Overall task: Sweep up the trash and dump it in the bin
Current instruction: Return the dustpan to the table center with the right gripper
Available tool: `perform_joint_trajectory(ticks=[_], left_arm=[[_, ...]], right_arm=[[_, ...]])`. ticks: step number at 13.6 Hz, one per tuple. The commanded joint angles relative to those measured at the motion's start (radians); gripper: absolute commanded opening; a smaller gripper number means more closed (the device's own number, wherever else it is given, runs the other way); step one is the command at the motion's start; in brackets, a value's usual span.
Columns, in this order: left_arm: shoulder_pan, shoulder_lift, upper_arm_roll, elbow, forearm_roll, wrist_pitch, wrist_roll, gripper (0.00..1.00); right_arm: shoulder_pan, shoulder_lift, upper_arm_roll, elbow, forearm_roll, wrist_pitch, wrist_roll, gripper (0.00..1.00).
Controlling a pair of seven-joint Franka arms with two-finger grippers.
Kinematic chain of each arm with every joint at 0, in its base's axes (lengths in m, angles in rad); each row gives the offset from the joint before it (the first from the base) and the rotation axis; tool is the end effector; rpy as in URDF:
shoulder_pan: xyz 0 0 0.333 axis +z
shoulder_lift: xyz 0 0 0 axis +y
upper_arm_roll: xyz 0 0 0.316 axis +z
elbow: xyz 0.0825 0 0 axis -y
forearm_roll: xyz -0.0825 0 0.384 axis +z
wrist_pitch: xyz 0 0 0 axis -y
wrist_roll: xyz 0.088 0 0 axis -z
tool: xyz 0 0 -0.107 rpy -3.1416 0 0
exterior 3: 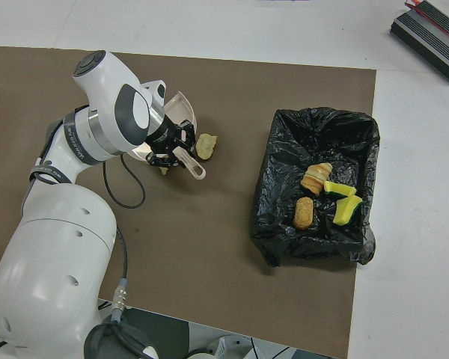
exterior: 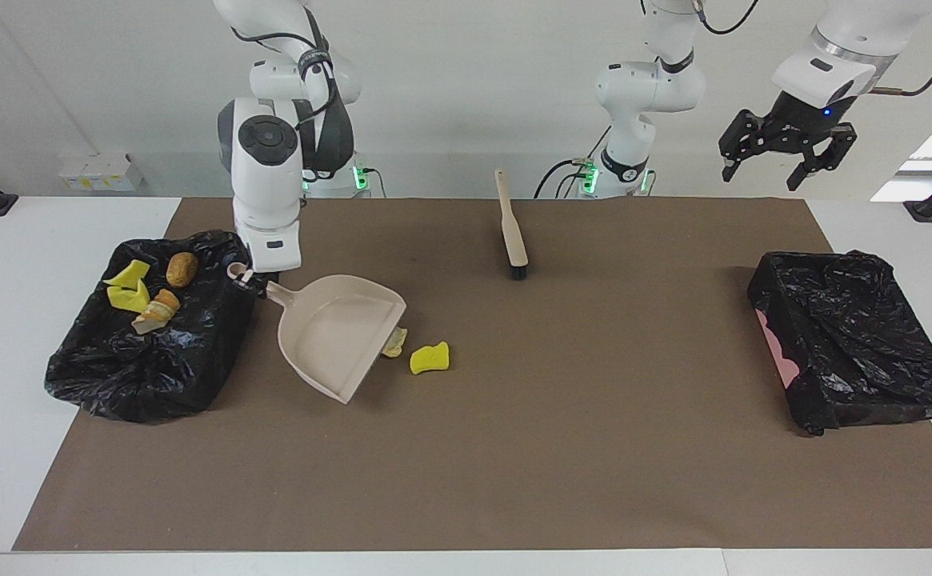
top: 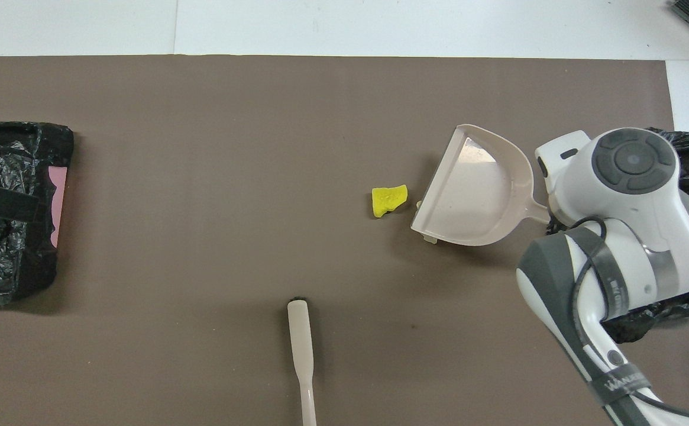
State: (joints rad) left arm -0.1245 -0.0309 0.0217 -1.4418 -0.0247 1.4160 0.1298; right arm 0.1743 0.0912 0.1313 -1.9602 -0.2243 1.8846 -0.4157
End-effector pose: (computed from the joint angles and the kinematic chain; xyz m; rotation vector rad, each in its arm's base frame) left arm 0.5241 -0.0568 0.6875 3.0948 -0.3676 0.0085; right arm 0.5388 0.1512 0.4176 2.7070 1.1589 -0.2594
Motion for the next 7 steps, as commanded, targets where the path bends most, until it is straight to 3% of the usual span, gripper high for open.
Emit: perform_joint_trajectory(ticks=[1, 3, 7], left_arm=[[0.013, -0.026, -0.011, -0.029, 0.012, 0.006, 0.01, 1.0], [0.013, -0.026, -0.009, -0.029, 0.012, 0.006, 0.011, 1.0], [0.013, -0.026, -0.009, -0.029, 0.012, 0.006, 0.011, 1.0]], right_arm=[[0.025, 0.03, -0.002, 0.036, 0.126, -0.007, 0.254, 0.0], [0.077, 0.065, -0.002, 0.093, 0.174, -0.024, 0.377, 0.0], [0.217, 0.249, -0.002, 0.295, 0.229, -0.051, 0.706, 0.0]])
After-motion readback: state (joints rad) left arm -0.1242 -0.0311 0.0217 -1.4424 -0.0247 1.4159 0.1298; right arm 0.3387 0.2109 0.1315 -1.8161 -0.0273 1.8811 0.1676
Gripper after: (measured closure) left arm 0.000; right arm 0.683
